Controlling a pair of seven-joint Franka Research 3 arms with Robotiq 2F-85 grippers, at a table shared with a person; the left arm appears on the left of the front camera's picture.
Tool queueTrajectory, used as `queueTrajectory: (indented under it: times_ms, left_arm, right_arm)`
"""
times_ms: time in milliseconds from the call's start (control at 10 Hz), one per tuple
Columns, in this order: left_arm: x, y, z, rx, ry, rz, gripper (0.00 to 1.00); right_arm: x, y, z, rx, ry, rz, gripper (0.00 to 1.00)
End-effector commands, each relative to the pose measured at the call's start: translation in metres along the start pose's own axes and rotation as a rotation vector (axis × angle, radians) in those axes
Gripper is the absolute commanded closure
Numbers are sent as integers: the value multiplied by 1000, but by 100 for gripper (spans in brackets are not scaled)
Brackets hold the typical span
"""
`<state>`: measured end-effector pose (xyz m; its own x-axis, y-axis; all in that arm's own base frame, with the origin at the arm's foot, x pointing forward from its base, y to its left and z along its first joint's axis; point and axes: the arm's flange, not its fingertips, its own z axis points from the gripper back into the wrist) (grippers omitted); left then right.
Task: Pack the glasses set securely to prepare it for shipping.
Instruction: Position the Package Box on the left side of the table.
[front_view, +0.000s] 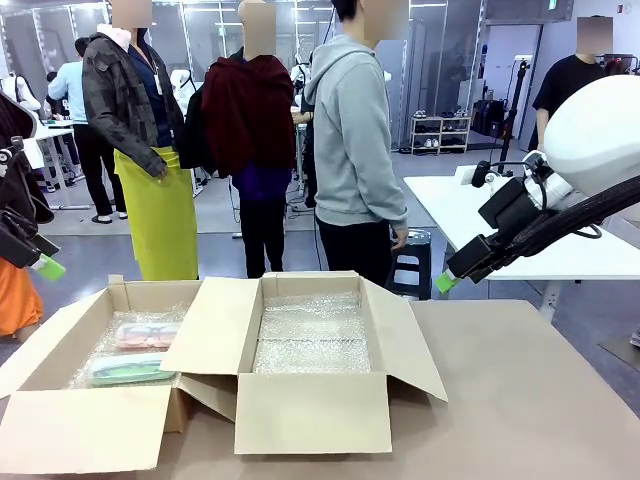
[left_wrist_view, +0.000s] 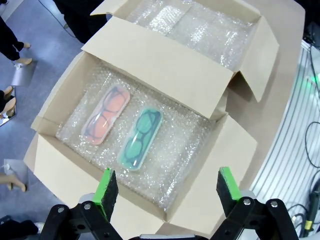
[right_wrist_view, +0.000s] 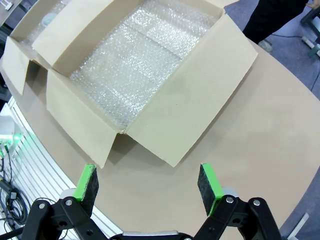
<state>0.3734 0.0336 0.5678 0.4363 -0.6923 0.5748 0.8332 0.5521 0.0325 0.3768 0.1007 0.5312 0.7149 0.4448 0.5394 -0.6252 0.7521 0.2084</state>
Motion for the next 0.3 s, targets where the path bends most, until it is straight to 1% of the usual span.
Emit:
queueTrajectory:
  times_ms: [0,200]
  left_arm:
    - [4,3,3,21,13,9,0]
    - [4,3,3,21,13,9,0]
  right_arm:
    - [0,0,-2,-12,-4,12,0]
    - [0,0,-2,-12,-4,12,0]
